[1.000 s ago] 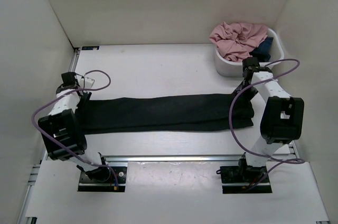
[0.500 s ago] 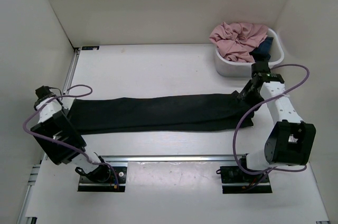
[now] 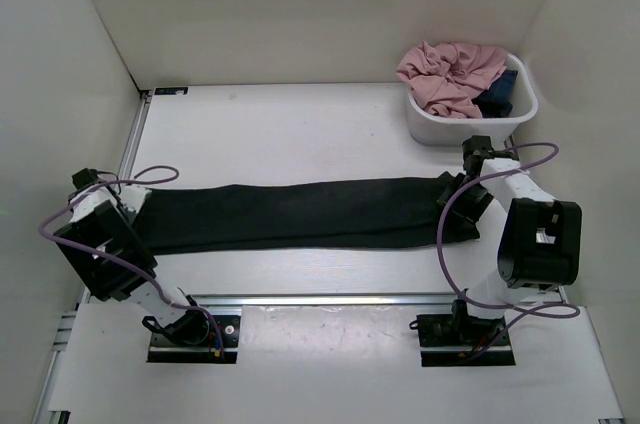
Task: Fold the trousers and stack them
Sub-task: Fold the trousers
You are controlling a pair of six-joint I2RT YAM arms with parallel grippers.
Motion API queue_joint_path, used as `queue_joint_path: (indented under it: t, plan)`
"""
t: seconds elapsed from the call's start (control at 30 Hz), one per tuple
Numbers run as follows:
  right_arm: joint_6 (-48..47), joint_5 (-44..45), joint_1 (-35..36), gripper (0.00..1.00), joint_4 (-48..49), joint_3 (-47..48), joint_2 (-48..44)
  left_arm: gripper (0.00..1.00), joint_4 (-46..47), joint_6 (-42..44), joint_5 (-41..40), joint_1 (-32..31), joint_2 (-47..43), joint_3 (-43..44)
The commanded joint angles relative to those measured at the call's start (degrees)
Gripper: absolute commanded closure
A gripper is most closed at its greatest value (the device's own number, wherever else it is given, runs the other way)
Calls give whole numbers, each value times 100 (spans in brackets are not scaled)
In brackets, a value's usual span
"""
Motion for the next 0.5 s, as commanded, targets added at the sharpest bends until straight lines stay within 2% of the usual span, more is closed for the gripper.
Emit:
queue_joint_path:
  t: [0.0, 0.07, 0.13, 0.2, 0.3, 0.43, 0.47]
  plan:
    - [97, -187, -39, 40, 207, -53, 60, 61, 21, 110, 149, 76, -131, -171]
    - [97, -187, -39, 40, 154, -115, -11, 68, 21, 163, 97, 77, -131, -286]
    - [45, -134, -39, 40, 154, -168, -63, 86, 21, 163, 96, 77, -131, -426]
    - [44, -20, -39, 40, 102, -221, -63, 86, 21, 163, 149, 77, -131, -427]
    - [44, 42, -39, 47, 172, -221, -3, 86, 21, -74, 315, 77, -183, -296]
    - [158, 340, -92, 67, 233, -99, 112, 86, 82, -75, 667, 77, -806, -6]
    - [210, 341, -92, 67, 233, -98, 112, 86, 82, -127, 729, 77, -921, 73]
